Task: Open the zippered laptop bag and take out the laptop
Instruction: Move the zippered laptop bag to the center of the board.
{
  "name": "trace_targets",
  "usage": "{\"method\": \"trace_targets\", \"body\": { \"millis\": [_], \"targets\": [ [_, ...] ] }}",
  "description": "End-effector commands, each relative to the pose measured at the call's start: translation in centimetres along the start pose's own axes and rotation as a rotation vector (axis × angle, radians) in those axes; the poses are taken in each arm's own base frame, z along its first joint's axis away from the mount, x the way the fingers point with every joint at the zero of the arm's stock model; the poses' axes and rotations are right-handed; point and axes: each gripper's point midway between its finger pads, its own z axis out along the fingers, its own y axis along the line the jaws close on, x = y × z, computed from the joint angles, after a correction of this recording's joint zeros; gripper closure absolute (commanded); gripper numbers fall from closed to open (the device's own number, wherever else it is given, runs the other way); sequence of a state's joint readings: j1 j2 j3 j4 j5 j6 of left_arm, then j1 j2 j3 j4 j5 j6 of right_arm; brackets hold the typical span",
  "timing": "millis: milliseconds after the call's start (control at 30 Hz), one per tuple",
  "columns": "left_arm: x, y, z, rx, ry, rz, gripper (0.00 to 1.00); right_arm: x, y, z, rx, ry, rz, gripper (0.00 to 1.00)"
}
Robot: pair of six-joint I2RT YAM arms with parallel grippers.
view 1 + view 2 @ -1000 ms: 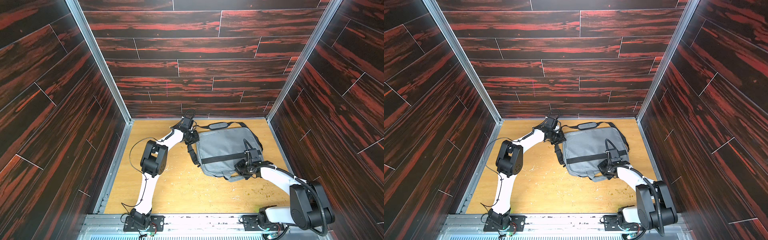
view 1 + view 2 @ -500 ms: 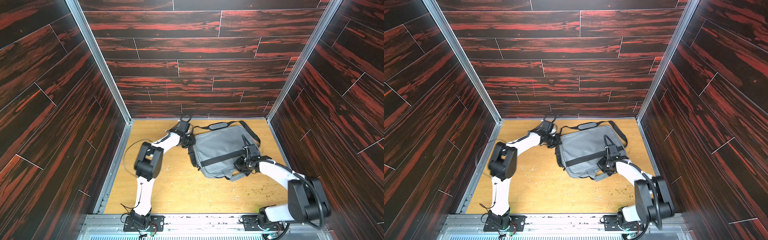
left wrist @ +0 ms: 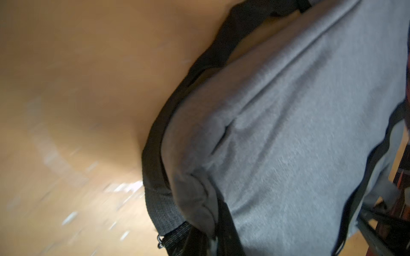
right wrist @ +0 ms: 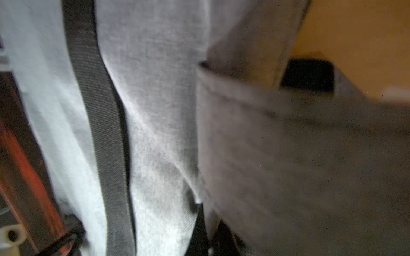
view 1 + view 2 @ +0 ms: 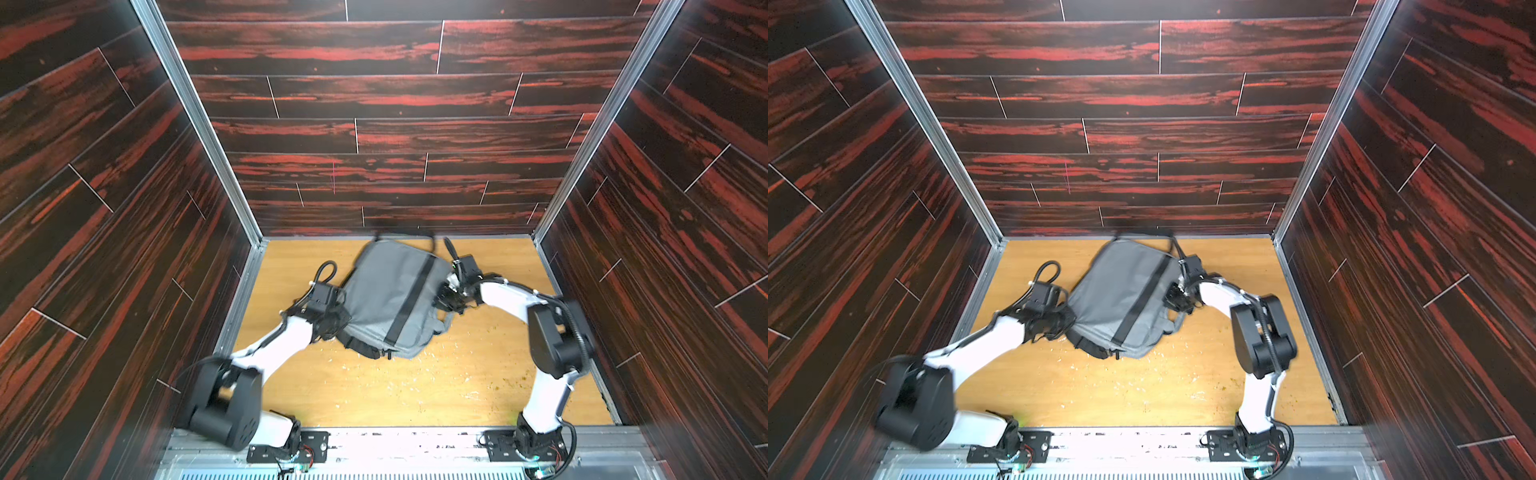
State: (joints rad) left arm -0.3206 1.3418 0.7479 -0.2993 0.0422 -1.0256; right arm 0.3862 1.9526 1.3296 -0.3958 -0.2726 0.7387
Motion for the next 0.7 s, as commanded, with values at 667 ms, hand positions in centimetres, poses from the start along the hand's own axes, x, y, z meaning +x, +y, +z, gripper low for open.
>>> {"method": "trace_targets", "body": {
  "millis": [667],
  "targets": [
    [0.9, 12.1, -5.0, -0.167, -0.230, -0.234, 1.00, 3.2, 12.1, 10.1, -0.115, 0.176, -0.259, 0.99]
  ]
}}
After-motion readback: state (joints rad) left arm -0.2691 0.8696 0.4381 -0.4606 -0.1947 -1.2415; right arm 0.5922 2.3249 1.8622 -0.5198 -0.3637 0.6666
